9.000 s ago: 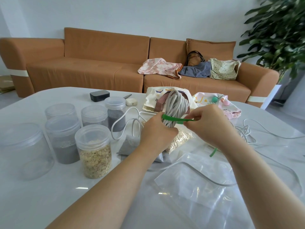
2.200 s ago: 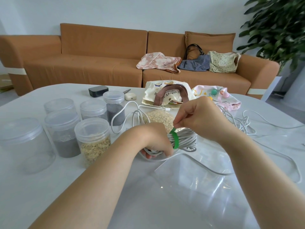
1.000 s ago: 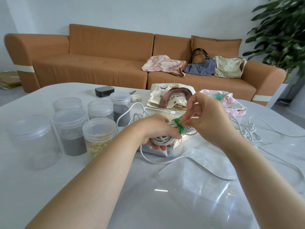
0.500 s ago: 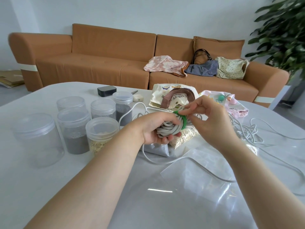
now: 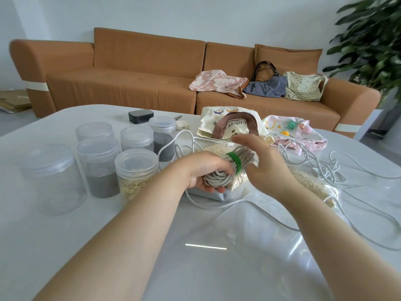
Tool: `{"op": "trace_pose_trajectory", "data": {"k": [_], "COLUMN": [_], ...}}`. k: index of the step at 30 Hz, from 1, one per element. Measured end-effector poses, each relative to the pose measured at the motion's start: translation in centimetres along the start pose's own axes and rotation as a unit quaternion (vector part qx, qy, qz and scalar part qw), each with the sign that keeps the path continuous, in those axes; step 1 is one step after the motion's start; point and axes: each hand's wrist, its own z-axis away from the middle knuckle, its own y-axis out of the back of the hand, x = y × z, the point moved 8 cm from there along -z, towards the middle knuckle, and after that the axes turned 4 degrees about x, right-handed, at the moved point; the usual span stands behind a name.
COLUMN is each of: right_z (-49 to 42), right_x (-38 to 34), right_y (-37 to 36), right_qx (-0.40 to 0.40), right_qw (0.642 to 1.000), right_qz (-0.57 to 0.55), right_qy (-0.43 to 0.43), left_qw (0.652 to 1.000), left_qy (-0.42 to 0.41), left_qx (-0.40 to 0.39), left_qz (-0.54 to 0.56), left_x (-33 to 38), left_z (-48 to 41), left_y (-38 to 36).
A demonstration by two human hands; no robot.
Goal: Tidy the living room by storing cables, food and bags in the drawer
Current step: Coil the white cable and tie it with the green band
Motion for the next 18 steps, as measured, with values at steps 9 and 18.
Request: {"op": "trace_pose_trajectory", "data": {"k": [9,18], "right_z": [0.7,3.8], "right_x": [-0.3,-2.6], "right_y": [-2.1,0.7], "right_qx": [-0.116,-0.057], "right_qw": [0.953,0.908], "right_qz": [0.264,0.410], "right_qy": [0.092,0.070], "left_qw": [0.999,0.989], "left_qy": [-0.042,-0.111], "left_qx": [0.031,0.085], "left_qz": [-0.014,-0.039], "left_x": [-0.1,0.2], "left_z": [1.2,3.5], "left_y": [-0.3,-2.1]}}
